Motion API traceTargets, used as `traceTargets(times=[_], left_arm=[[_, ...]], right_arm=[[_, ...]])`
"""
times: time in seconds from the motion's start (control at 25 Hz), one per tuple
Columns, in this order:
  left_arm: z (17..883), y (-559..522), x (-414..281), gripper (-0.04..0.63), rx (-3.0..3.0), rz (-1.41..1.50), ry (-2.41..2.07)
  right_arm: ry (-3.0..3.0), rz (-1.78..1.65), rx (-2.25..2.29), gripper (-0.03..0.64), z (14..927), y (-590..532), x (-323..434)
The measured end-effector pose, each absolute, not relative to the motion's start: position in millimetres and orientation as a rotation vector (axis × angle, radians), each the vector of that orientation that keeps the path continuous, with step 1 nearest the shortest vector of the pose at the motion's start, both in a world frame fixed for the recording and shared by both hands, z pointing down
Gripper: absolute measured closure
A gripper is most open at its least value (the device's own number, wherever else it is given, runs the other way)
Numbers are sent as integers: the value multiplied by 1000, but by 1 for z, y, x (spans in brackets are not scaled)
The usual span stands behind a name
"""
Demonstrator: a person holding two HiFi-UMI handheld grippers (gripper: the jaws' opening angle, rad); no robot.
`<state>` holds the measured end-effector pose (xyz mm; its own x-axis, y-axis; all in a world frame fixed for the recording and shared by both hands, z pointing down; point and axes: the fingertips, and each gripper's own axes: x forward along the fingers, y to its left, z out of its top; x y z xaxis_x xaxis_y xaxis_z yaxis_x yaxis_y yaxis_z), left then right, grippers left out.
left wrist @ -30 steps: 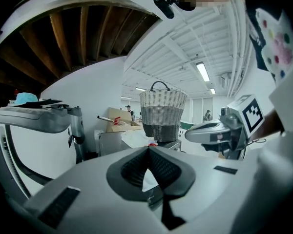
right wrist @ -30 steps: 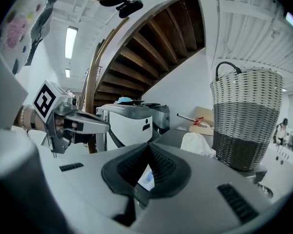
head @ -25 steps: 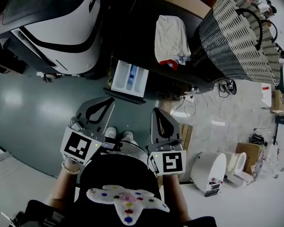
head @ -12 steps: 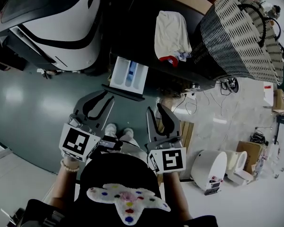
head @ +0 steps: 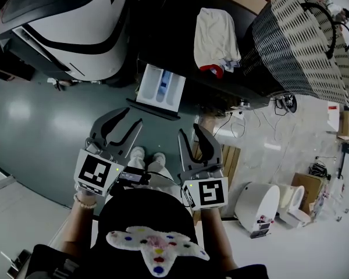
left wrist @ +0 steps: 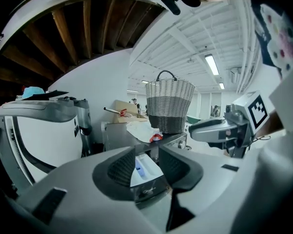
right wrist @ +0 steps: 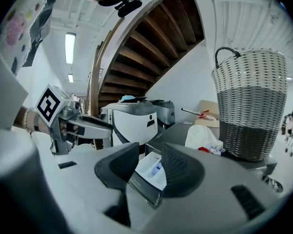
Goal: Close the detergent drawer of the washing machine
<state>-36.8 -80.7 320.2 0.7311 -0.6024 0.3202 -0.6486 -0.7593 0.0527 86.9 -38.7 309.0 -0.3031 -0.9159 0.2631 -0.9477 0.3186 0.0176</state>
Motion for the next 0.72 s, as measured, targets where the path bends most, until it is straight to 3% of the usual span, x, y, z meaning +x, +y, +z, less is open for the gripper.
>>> traceTargets(times=[0.72], left_arm=[[375,-88,-59,428,2670,453,-1099]], right_arm=[[-2350,295,1634,488,371,-37,72]])
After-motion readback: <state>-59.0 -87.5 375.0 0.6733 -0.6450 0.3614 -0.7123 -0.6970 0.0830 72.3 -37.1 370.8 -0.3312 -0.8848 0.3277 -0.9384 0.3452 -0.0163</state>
